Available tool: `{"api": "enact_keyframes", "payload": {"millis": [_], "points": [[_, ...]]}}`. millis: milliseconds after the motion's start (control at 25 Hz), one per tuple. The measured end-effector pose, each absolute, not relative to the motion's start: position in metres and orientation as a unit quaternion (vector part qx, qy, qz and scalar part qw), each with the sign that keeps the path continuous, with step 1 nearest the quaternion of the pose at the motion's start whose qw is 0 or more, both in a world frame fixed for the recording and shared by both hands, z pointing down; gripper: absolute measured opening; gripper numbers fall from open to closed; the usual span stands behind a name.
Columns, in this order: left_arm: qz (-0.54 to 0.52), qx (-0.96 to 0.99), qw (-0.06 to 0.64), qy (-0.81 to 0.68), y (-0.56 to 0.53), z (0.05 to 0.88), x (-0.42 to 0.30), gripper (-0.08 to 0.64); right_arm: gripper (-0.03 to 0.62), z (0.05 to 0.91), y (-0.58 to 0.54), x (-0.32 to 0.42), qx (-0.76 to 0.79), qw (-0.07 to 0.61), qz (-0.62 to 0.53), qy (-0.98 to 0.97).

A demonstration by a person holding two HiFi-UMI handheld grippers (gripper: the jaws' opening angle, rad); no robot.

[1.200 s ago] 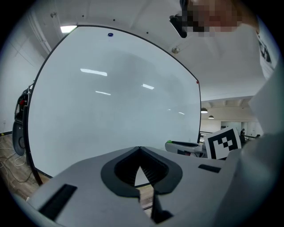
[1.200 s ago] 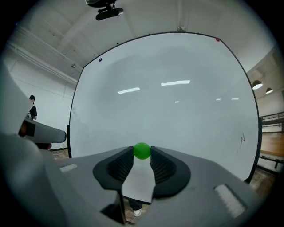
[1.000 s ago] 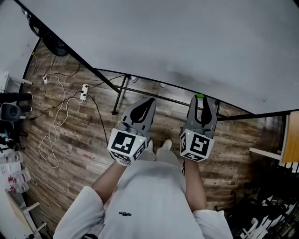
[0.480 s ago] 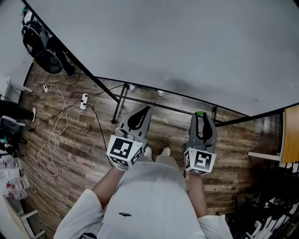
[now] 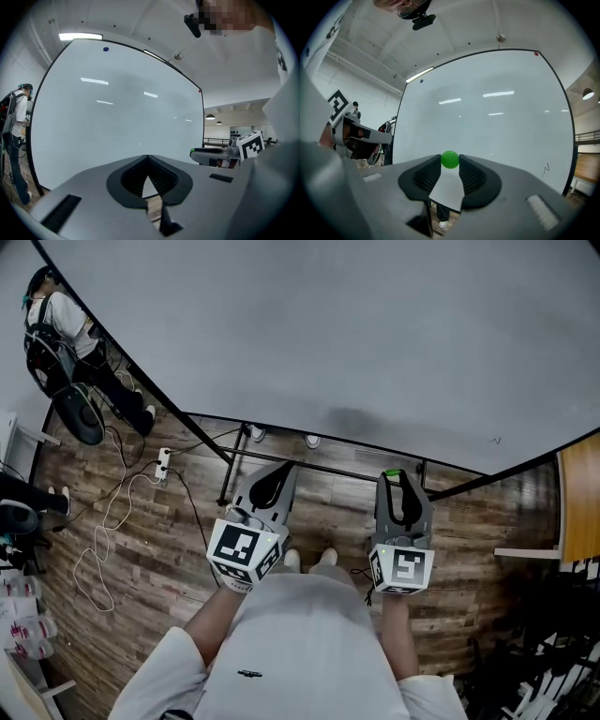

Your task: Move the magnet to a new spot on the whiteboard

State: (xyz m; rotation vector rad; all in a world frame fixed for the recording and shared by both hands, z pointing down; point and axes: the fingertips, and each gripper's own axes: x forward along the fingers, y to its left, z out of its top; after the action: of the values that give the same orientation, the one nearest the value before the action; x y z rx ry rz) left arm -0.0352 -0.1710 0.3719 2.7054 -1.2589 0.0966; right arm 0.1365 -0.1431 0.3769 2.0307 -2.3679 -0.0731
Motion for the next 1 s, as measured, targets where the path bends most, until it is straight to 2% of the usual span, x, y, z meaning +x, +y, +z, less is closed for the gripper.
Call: {"api": "enact_keyframes", "payload": {"millis": [1000], "points": [[0.014, 0.927, 0.034, -0.374, -0.197, 0.287, 0.019, 0.006, 0.130, 0.223, -0.206, 0.172, 0.677, 0.005, -0.123, -0.725]]}}
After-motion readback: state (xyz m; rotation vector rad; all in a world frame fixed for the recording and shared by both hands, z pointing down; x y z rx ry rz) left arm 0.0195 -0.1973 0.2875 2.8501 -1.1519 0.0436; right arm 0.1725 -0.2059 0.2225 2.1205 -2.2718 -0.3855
